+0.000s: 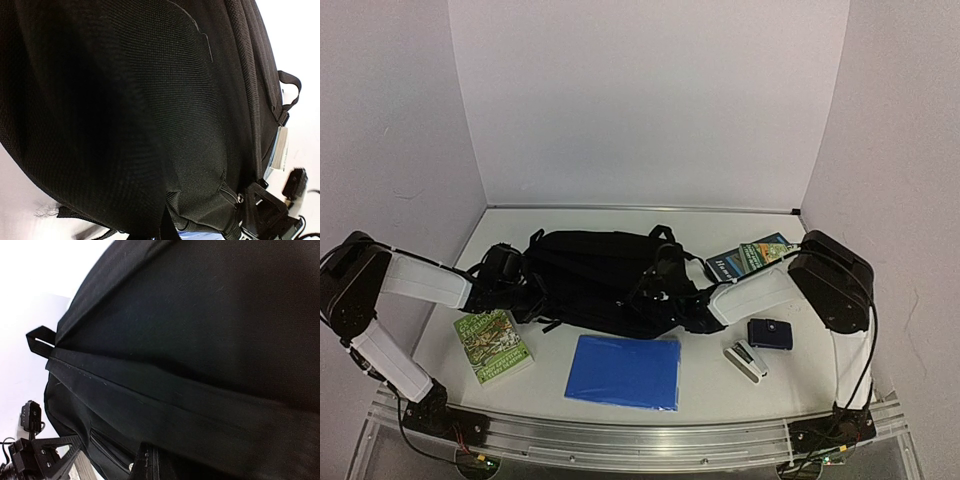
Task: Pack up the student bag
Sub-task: Unzip the student bag at the center of the board.
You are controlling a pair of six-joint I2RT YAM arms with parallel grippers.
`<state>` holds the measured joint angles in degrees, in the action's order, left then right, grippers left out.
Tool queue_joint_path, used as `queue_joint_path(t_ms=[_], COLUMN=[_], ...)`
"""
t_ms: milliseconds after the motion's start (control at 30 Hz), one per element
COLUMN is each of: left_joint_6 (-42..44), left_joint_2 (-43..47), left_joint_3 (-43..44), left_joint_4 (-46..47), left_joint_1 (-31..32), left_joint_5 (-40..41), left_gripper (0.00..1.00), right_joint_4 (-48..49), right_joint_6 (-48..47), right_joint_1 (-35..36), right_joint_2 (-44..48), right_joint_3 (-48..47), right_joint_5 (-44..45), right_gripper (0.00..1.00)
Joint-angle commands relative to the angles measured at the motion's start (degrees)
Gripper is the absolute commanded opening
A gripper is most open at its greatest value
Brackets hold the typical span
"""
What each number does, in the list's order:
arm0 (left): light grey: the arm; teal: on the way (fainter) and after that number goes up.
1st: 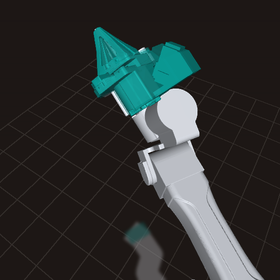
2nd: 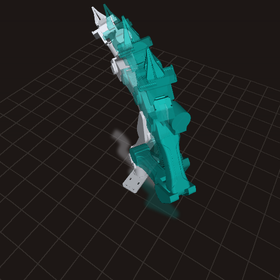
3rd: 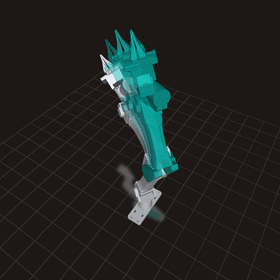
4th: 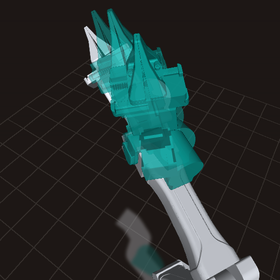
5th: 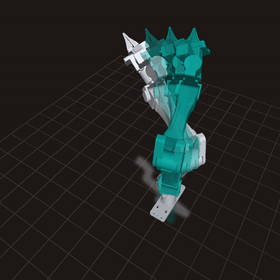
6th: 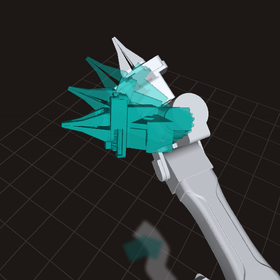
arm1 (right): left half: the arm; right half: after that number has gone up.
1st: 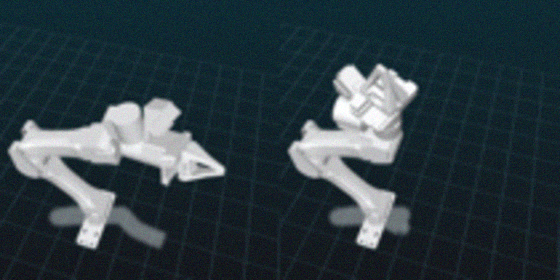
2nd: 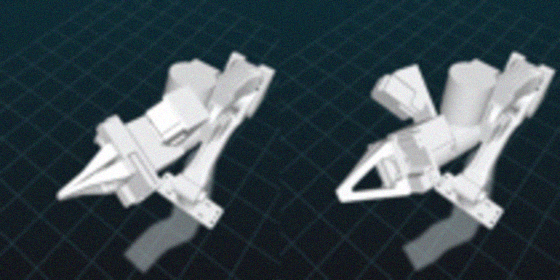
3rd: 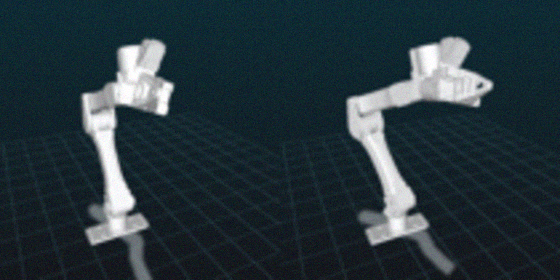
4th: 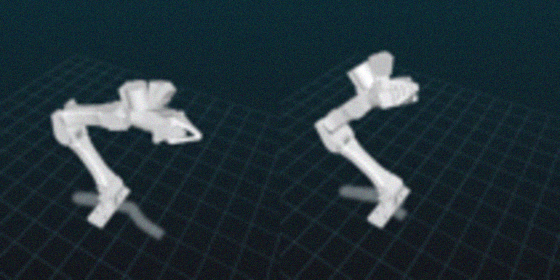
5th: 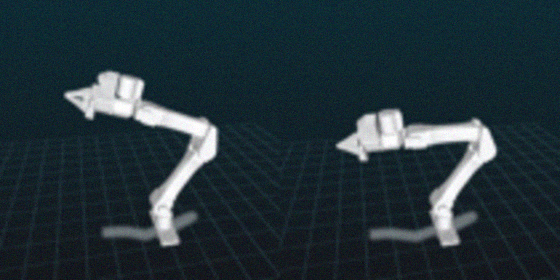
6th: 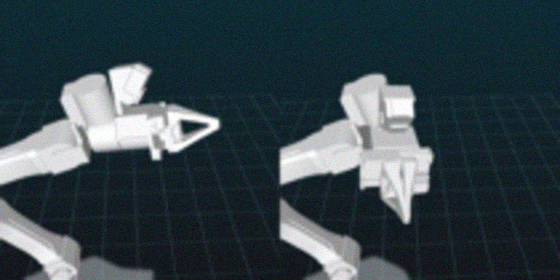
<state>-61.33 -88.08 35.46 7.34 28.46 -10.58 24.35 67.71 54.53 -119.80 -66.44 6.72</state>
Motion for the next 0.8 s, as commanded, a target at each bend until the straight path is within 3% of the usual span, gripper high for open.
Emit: queue_joint_path(t_ms=[0,400,767], left_joint_6=[1.9,9.18,20.06], left_joint_2=[3.24,4.62,-4.19], left_joint_3=[-1.44,0.08,10.49], left_joint_4=[-4.89,-5.39,-4.09], left_joint_1=[-3.13,-7.64,-9.34], left_joint_5=[2.96,-0.68,-4.02], left_gripper=[0.0,0.0,0.0], right_joint_4=[-4.4,-5.53,-7.03], right_joint_6=[-3.33,-1.34,-2.77], right_joint_1=[-0.45,-0.49,-0.24], right_joint_2=[5.85,9.3,13.54], right_joint_3=[3.21,11.06,15.28], right_joint_5=[8.41,10.66,10.41], right_gripper=[0.0,0.0,0.0])
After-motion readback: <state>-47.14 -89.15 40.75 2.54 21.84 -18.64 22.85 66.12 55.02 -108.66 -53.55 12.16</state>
